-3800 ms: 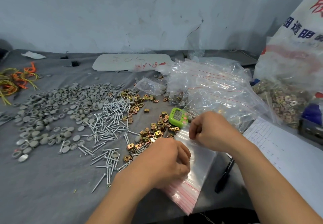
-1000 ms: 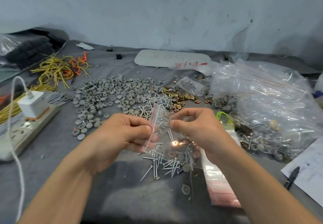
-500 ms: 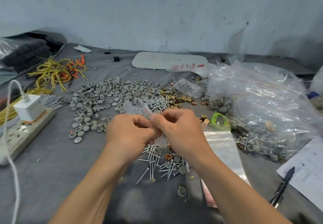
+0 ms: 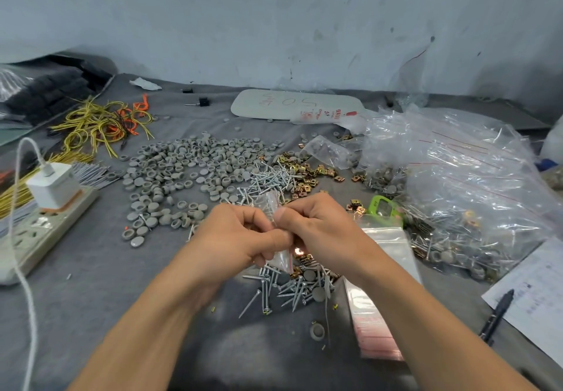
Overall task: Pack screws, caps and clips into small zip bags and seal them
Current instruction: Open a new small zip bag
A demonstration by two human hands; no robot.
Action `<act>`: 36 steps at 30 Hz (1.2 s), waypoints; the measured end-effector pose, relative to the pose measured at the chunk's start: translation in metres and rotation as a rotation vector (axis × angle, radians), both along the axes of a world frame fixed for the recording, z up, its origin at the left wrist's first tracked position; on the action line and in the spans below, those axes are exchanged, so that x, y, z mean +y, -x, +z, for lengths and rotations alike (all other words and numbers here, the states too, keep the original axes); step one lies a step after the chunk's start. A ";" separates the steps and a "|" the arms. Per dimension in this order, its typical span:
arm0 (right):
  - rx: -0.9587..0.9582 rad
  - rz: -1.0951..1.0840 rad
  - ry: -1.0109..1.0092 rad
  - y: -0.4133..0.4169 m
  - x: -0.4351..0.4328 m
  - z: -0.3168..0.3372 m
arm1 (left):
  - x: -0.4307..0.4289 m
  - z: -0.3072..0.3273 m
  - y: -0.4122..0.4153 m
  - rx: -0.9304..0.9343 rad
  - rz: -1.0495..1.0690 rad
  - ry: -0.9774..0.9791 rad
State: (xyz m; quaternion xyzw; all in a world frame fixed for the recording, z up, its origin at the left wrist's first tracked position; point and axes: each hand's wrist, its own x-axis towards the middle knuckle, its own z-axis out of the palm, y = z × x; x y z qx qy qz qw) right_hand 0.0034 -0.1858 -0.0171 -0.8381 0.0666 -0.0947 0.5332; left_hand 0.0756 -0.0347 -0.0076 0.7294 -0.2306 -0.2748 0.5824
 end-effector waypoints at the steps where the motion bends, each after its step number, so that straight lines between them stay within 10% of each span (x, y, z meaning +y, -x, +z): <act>1: -0.006 0.031 -0.058 0.000 -0.001 0.000 | 0.001 0.002 -0.001 0.059 -0.043 0.037; 9: -0.059 0.006 -0.187 0.001 -0.005 0.014 | 0.009 0.011 -0.013 0.463 -0.135 0.340; 16: -0.042 -0.250 0.458 0.009 -0.001 0.008 | 0.012 -0.003 -0.014 -0.377 0.296 -0.083; 22: -0.241 -0.240 0.614 0.004 0.022 -0.001 | 0.001 -0.006 0.003 -0.599 0.372 0.009; 36: 0.038 -0.013 -0.731 -0.012 0.021 0.000 | 0.002 -0.005 0.013 -0.909 0.254 -0.024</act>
